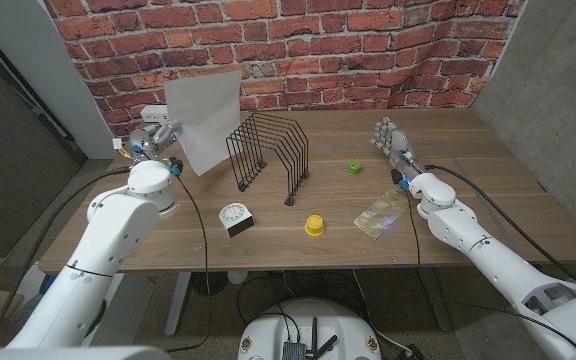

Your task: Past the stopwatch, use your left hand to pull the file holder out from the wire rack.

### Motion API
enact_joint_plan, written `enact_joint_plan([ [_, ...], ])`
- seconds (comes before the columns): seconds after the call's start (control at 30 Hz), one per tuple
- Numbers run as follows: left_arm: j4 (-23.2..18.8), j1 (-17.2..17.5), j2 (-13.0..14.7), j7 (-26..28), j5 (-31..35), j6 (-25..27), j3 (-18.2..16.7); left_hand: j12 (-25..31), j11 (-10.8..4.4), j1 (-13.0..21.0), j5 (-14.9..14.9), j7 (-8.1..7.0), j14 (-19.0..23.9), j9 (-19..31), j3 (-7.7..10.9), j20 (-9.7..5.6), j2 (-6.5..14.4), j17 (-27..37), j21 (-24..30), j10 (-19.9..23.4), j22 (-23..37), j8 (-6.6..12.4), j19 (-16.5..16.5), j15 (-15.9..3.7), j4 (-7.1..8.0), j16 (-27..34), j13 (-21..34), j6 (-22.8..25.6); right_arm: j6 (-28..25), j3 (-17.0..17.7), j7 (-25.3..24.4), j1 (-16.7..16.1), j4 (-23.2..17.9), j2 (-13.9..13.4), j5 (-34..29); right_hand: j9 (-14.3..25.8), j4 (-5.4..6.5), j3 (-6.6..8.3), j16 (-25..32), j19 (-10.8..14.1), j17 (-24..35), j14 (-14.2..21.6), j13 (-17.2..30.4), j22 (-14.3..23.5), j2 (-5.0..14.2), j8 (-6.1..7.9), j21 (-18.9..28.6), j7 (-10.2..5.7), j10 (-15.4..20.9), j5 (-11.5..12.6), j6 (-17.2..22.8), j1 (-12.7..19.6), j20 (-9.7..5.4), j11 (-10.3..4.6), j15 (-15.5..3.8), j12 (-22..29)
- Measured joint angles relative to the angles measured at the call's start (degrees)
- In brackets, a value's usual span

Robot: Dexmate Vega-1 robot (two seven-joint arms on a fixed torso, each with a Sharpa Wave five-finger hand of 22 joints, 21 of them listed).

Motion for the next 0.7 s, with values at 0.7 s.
enact_joint_plan([
  [0.7, 4.55, 0.69, -4.97, 3.41, -4.69, -9.23, 0.67, 0.00, 0.17, -0.52, 0.24, -0.19, -0.71, -0.02, 0.23, -0.01, 0.11, -0.13, 0.00, -0.17, 0.00, 0.00, -0.63, 0.30, 0.22, 0.00, -0.01, -0.18, -0.34, -0.10, -0.02, -0.09, -0.12, -0.08, 0.02, 0.00, 0.00, 0.00, 0.00, 0.00, -0.01, 0.00, 0.00, 0.00, 0.00, 0.00, 0.00, 0.00, 0.00, 0.00, 0.00, 0.00, 0.00, 0.00, 0.00, 0.00],
])
